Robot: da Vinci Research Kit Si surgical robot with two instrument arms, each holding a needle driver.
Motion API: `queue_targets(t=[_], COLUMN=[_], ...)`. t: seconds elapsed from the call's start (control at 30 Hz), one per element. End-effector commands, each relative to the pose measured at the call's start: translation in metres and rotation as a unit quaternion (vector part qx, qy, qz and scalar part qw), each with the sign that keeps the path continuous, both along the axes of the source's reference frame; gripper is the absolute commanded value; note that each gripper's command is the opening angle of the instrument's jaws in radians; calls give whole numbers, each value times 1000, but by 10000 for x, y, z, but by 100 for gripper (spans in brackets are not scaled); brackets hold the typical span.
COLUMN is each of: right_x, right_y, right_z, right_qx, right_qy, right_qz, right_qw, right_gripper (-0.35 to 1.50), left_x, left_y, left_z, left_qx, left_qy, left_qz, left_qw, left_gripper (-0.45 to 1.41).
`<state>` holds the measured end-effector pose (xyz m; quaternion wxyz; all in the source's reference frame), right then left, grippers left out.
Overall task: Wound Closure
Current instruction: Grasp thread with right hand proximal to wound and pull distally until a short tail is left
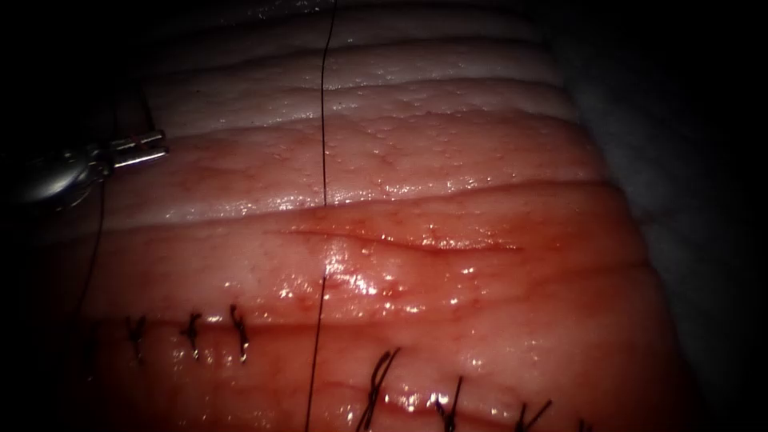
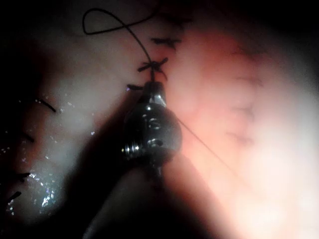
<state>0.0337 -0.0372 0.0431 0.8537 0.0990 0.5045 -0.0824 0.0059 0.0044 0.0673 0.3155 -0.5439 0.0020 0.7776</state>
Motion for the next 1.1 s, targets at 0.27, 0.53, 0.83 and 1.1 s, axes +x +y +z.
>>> queue_targets(t=[0.27, 0.53, 0.83, 1.1], right_x=[-9, -37, -46, -30], right_y=[84, 153, 178, 200], right_z=[38, 103, 149, 215], right_qx=[-45, -76, -76, 5], right_qy=[110, 110, 102, 116], right_qz=[72, 119, 128, 159], right_qw=[990, 984, 984, 980], right_gripper=[135, 148, 143, 140], left_x=[-6, -10, -9, -9], left_y=[-4, -8, -8, -9], left_z=[6, 3, 3, 3], left_qx=[-2, -4, -4, -5], left_qy=[4, -10, -9, -9], left_qz=[2, 11, 10, 10], left_qw=[1000, 1000, 1000, 1000], left_gripper=[-45, -45, -45, -45])
